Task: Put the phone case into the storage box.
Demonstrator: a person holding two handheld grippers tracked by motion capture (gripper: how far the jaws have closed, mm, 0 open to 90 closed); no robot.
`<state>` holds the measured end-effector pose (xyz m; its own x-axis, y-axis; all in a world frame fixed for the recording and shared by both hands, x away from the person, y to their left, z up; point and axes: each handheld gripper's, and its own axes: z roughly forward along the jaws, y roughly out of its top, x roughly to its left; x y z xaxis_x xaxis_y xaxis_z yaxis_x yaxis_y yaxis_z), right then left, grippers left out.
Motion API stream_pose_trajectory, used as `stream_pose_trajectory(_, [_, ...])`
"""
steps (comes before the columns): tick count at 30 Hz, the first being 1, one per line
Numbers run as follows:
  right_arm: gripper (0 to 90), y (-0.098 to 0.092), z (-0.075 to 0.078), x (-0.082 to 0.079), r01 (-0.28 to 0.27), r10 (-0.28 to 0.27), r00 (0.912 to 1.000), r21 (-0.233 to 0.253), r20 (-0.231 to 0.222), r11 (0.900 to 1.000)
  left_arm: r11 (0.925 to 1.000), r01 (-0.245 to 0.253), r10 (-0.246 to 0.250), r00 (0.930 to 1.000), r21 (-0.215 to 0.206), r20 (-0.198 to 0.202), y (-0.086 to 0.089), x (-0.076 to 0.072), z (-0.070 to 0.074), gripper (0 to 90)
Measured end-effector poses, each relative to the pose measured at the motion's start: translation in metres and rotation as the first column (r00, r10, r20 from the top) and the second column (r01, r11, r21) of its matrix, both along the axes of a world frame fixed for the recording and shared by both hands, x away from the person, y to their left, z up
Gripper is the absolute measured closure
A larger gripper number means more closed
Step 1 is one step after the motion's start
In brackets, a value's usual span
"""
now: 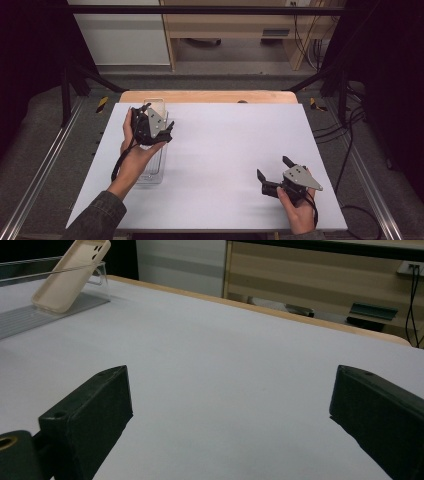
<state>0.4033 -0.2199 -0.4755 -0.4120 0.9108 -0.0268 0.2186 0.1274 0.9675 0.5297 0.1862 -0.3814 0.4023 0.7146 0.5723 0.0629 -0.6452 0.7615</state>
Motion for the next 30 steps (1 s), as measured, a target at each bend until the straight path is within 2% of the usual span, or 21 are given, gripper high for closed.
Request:
stream_pose_trajectory(13, [2.9,0.001,0.0,-0.001,-0.003,0.003,1.0,-0.004,0.004,1.0,0.9992,0.038,-0.038,0.9993,0.014,-0.004,-0.006,-0.011,-0.002,6.4])
stream_pose_trajectory(19, [2.9,0.002,0.0,0.0,-0.002,0.002,1.0,-0.002,0.002,1.0,0.9988,0.049,-0.049,0.9988,-0.001,-0.009,-0.005,-0.015,-0.001,5.9])
stream_pose_trajectory(30, [2.8,0.002,0.0,0.0,-0.003,0.003,1.0,-0.003,0.003,1.0,0.994,0.091,-0.092,0.9957,-0.06,-0.01,-0.004,-0.023,0.004,4.4])
